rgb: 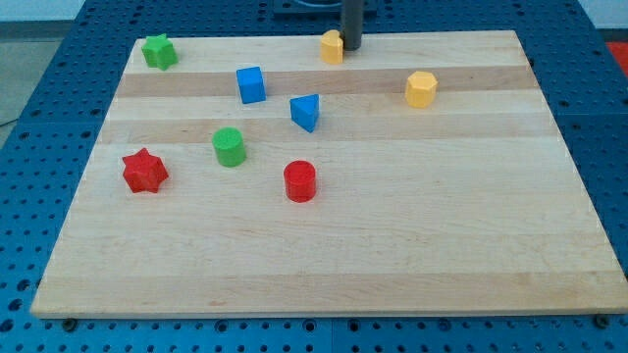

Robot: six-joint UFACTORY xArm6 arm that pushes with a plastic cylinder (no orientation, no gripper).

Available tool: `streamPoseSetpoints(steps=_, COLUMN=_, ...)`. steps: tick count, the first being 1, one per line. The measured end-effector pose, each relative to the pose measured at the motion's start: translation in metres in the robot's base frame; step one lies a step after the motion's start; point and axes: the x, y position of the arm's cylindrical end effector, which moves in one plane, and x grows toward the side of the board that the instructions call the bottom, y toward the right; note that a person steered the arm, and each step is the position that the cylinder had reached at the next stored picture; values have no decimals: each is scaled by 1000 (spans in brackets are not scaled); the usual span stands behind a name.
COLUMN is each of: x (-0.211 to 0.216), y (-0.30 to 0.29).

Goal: Slide the blue triangle to the center

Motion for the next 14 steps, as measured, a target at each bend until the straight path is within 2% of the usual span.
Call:
streamPoseSetpoints(steps=4, x=22, y=22)
streamPoseSetpoints(steps=5, x=39, y=90)
streamPoseSetpoints(steps=6, x=52, y=109)
streamPoseSetpoints(steps=7, x=48, y=63)
streamPoseSetpoints(steps=8, x=58, y=36)
streamPoseSetpoints(steps=9, x=84, y=22)
streamPoseSetpoints(steps=11, x=94, y=-56)
streamPoseSetpoints(steps=13, x=163, y=-87)
streamPoseSetpoints(steps=14, x=187, y=-76)
